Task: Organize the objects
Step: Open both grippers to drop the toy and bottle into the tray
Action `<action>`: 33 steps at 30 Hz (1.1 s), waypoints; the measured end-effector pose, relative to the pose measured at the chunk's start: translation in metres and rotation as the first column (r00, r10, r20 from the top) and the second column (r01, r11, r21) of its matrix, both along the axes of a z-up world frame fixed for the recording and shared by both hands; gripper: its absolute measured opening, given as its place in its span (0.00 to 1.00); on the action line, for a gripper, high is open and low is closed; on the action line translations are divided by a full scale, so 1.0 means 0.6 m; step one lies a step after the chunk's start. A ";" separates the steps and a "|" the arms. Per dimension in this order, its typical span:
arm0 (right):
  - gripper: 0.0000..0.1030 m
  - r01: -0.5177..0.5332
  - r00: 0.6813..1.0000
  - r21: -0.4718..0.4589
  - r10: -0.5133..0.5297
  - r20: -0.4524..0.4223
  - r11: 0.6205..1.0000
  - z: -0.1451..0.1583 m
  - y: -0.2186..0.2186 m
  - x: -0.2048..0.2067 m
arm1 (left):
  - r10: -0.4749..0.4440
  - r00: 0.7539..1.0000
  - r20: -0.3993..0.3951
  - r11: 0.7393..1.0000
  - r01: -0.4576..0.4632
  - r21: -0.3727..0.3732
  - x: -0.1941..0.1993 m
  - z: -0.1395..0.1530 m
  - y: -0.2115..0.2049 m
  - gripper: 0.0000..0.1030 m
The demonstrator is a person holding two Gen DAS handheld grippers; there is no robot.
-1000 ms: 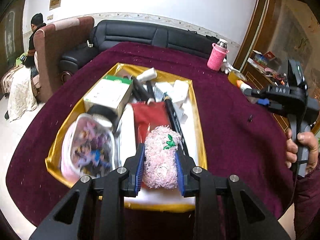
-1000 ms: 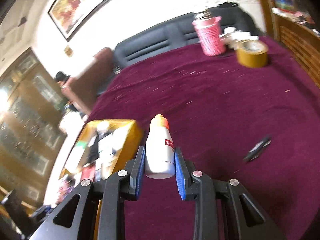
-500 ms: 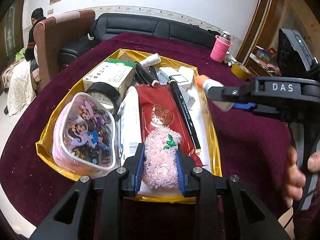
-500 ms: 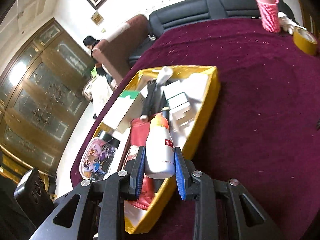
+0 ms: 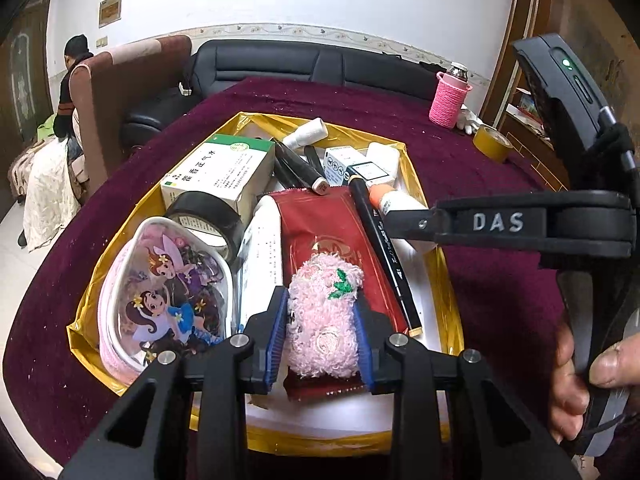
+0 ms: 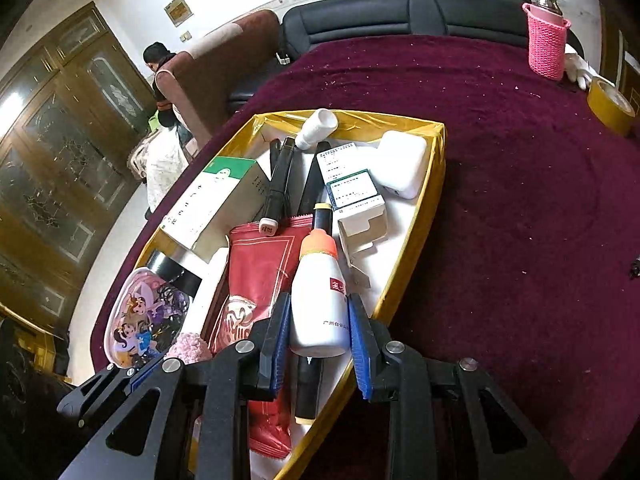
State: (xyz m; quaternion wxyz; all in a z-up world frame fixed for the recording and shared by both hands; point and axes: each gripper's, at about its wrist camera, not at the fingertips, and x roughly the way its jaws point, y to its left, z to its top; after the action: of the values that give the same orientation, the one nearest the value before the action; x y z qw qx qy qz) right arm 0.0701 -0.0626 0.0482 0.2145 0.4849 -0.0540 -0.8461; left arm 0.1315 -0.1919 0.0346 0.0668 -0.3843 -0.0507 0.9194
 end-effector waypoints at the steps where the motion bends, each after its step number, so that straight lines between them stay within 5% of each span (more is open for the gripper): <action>1: 0.29 0.001 1.000 0.013 -0.001 -0.003 1.000 0.001 -0.002 0.001 | 0.001 1.000 -0.001 1.000 -0.001 0.002 0.000 0.000 -0.001 0.31; 6: 0.30 0.004 1.000 0.042 -0.004 0.003 0.999 -0.002 -0.013 0.002 | -0.002 1.000 -0.002 0.999 0.002 0.035 0.002 0.002 -0.010 0.37; 14: 0.30 0.030 0.999 0.032 -0.030 0.015 0.999 -0.002 -0.018 -0.003 | 0.018 0.999 -0.027 0.999 -0.017 0.043 0.016 0.016 -0.021 0.74; 25: 0.50 0.065 0.997 -0.028 -0.066 -0.027 0.997 0.025 0.000 0.017 | 0.068 0.993 -0.094 0.997 -0.071 -0.030 0.035 0.045 -0.015 0.90; 30: 0.55 0.092 0.994 -0.073 -0.097 -0.055 0.993 0.038 0.023 0.035 | 0.166 0.966 -0.196 0.978 -0.187 -0.095 0.055 0.071 -0.018 0.96; 33: 0.57 0.110 0.989 -0.099 -0.119 -0.089 0.989 0.046 0.039 0.051 | 0.202 0.938 -0.282 0.973 -0.225 -0.052 0.079 0.096 -0.025 1.00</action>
State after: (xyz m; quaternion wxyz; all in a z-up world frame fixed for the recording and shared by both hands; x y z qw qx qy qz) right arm 0.1006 -0.0390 0.0760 0.1906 0.4297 -0.1112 -0.8756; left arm 0.1788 -0.2071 0.0922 -0.0430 -0.2479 -0.0438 0.9668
